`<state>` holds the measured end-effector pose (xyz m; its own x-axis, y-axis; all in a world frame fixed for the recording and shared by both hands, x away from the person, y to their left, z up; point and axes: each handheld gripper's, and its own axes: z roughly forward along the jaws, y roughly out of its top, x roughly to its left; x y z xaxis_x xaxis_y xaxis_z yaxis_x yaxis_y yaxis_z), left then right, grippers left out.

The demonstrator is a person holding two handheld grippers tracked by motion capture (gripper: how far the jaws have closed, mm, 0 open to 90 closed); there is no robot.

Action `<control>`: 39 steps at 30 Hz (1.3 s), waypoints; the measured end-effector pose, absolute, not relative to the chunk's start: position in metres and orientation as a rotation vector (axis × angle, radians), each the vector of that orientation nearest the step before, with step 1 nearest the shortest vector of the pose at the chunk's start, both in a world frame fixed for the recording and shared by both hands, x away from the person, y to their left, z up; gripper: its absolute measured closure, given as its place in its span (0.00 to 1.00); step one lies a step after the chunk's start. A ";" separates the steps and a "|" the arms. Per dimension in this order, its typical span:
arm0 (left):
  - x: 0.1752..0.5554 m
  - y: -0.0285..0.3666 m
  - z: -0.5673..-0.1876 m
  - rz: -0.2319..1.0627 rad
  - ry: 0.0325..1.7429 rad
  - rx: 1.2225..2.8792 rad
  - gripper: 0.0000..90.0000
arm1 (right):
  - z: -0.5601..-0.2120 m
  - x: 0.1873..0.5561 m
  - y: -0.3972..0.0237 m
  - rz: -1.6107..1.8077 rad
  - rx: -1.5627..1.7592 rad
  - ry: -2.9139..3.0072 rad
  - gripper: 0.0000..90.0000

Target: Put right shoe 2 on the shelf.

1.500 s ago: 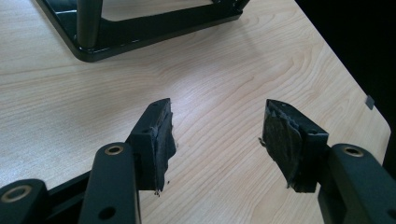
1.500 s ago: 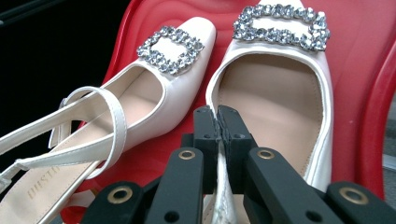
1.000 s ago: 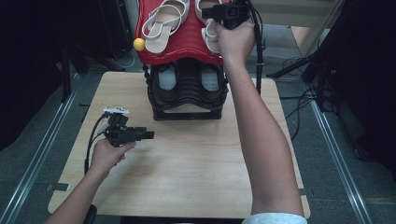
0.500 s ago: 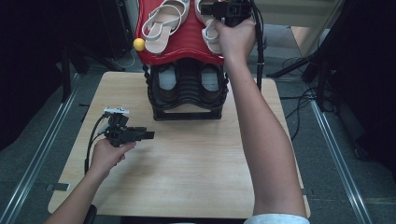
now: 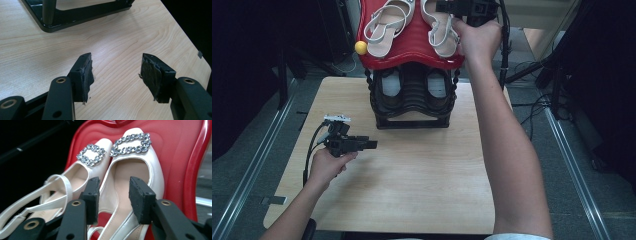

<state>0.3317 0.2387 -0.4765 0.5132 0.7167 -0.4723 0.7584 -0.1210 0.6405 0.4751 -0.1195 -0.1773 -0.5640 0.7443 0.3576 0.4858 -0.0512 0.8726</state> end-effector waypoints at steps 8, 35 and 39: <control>0.332 0.239 -0.477 -0.054 1.226 1.861 0.48 | -0.176 0.471 -0.141 1.621 1.337 1.965 0.64; 0.331 0.240 -0.476 -0.046 1.231 1.855 0.47 | -0.227 0.455 -0.218 1.576 1.408 1.923 0.63; 0.331 0.241 -0.476 -0.046 1.231 1.857 0.47 | -0.238 0.451 -0.227 1.563 1.420 1.930 0.63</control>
